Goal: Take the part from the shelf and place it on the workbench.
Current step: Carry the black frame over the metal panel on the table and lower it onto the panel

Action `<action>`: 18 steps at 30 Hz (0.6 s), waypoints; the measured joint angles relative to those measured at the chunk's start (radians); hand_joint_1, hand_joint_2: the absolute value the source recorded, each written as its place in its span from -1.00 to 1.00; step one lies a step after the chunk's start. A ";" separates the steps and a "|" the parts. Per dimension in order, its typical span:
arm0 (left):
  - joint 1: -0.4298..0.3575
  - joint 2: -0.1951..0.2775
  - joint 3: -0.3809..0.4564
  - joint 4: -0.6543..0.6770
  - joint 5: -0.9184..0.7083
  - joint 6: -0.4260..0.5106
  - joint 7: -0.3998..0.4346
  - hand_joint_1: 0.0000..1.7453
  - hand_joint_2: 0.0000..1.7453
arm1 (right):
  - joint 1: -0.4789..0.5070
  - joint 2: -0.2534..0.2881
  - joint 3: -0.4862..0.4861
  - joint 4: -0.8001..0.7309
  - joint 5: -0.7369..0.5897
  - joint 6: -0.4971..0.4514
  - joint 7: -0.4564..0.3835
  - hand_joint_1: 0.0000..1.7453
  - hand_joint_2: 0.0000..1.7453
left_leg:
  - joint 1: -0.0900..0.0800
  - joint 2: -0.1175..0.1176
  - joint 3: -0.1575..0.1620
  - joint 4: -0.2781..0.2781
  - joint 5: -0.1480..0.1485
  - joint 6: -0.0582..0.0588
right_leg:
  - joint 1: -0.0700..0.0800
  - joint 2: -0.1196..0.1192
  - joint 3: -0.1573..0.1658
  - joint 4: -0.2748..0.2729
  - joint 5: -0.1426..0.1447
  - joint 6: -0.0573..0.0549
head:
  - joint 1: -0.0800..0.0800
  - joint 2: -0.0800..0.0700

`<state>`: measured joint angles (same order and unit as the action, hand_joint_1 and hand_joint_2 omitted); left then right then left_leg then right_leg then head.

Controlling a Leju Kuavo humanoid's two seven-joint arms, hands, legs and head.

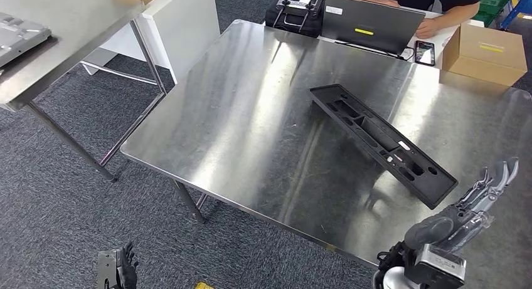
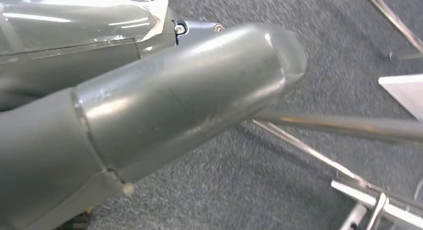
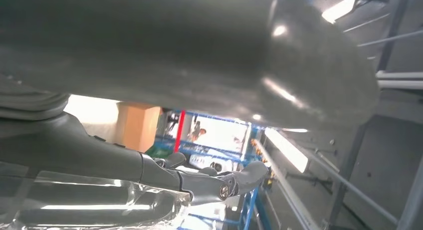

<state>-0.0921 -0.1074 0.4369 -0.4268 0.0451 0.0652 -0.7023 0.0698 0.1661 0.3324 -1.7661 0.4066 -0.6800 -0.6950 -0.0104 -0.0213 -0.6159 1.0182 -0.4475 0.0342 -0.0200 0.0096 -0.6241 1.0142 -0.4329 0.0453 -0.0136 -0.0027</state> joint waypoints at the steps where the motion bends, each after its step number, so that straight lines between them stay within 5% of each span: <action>1: 0.002 0.000 0.006 0.000 0.001 -0.002 0.000 -1.00 -1.00 | 0.008 -0.004 0.008 -0.010 -0.004 0.001 0.000 -1.00 -1.00 | -0.001 0.000 0.000 0.000 0.000 0.000 | -0.001 0.000 0.001 0.000 0.000 0.000 | 0.000 0.000; 9: 0.029 0.004 0.106 0.002 0.060 -0.083 0.000 -1.00 -1.00 | 0.040 -0.022 0.050 -0.009 -0.164 0.175 0.002 -1.00 -1.00 | -0.005 0.000 0.002 0.005 -0.007 0.010 | -0.012 0.001 0.007 -0.002 -0.001 0.003 | 0.000 0.000; 13: 0.055 0.004 0.167 0.002 0.040 -0.126 0.000 -1.00 -1.00 | 0.045 -0.013 0.056 0.059 -0.168 0.247 0.018 -1.00 -1.00 | -0.002 0.002 0.010 -0.001 0.004 0.023 | -0.012 -0.001 0.013 -0.003 -0.001 0.013 | -0.001 0.000; 15: 0.066 0.000 0.188 0.002 0.014 -0.144 0.000 -1.00 -1.00 | 0.046 -0.010 0.053 0.090 -0.164 0.259 0.027 -1.00 -1.00 | 0.004 0.004 0.017 -0.016 0.015 0.032 | -0.006 -0.004 -0.004 0.044 -0.040 0.007 | 0.002 0.000; 18: 0.078 -0.007 0.211 0.000 -0.025 -0.163 0.000 -1.00 -1.00 | 0.055 -0.012 0.037 0.121 -0.159 0.268 0.041 -1.00 -1.00 | 0.007 0.007 0.012 -0.020 0.021 0.037 | -0.005 -0.005 -0.070 0.227 -0.139 -0.007 | 0.004 0.000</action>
<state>-0.0143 -0.1146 0.6478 -0.4266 0.0199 -0.0981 -0.7023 0.1246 0.1538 0.3694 -1.6449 0.2473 -0.4119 -0.6543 -0.0036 -0.0148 -0.6040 0.9981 -0.4261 0.0711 -0.0255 0.0048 -0.6939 1.2408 -0.5717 0.0386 -0.0098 -0.0027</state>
